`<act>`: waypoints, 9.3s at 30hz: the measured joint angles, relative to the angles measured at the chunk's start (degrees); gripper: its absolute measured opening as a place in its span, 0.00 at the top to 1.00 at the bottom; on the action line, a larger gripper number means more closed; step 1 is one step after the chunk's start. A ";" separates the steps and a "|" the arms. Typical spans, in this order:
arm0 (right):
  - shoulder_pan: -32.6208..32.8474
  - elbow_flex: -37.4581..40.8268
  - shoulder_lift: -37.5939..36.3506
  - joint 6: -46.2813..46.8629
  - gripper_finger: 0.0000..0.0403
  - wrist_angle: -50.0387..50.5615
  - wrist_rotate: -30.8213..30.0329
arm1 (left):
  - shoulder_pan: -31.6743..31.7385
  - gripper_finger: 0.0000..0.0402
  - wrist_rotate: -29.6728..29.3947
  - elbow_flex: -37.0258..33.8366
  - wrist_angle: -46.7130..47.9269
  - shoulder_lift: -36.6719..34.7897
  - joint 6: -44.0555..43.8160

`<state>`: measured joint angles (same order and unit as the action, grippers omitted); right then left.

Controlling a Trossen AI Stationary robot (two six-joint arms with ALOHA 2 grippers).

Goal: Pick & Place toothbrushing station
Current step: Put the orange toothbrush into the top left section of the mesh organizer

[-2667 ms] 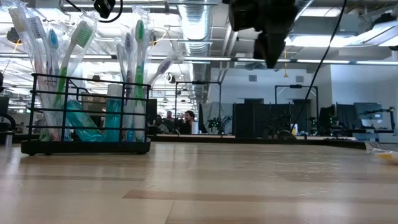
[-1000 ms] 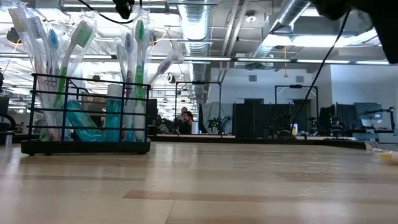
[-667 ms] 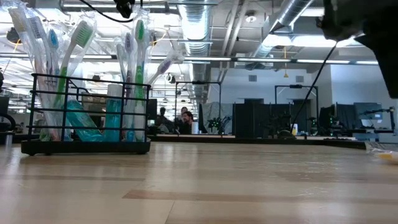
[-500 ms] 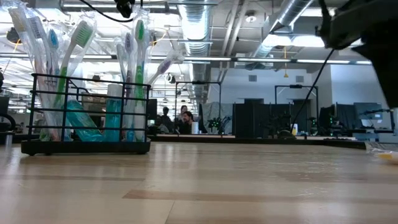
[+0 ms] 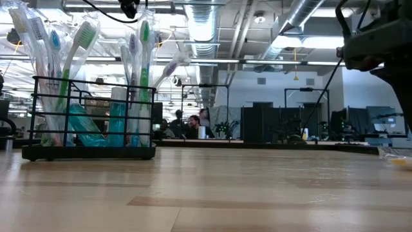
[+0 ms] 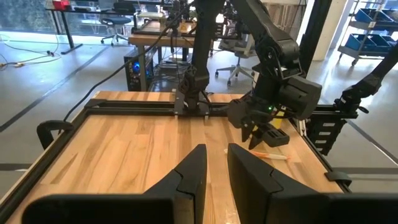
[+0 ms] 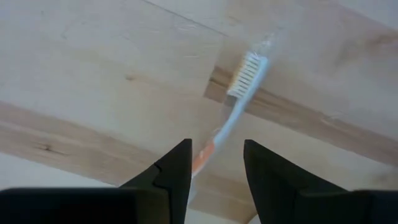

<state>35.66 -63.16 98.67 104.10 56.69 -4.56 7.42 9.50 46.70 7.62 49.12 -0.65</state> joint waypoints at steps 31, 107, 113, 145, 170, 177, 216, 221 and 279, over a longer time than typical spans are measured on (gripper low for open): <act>0.70 7.23 0.00 4.35 0.78 -9.17 3.15 | -0.01 0.85 0.00 0.00 0.07 0.00 -0.02; -26.28 -44.41 -1.01 -99.00 1.00 -15.11 -18.03 | -0.01 0.85 0.00 0.02 -13.70 1.45 -3.02; -26.47 -44.39 -1.01 -101.73 1.00 -18.72 -17.99 | 0.00 0.85 3.27 0.02 -17.21 5.19 -0.85; -25.73 -44.37 -0.98 -102.72 1.00 -20.57 -17.80 | -0.02 0.69 8.66 0.02 -28.74 11.26 0.42; -26.03 -44.33 -0.39 -104.13 1.00 -23.78 -17.75 | -0.28 0.71 8.52 0.00 -35.23 14.68 0.42; -26.03 -44.34 -0.39 -104.12 1.00 -23.80 -17.75 | -0.26 0.89 8.52 0.01 -37.42 13.87 0.44; -31.43 -44.37 -0.94 -107.19 0.47 -10.21 -17.81 | -0.24 0.98 6.34 0.00 -16.45 2.39 0.42; -35.33 -44.45 -2.47 -108.47 0.46 -6.98 -14.60 | -0.24 0.98 3.01 0.01 -12.23 0.85 0.02; -40.99 36.65 -29.99 -99.50 0.51 -87.21 10.31 | -0.22 0.98 1.04 -0.03 1.01 -1.11 -2.86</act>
<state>-5.32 -26.50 68.69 4.60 -30.52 5.75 7.20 10.54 46.67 8.62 48.01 -3.51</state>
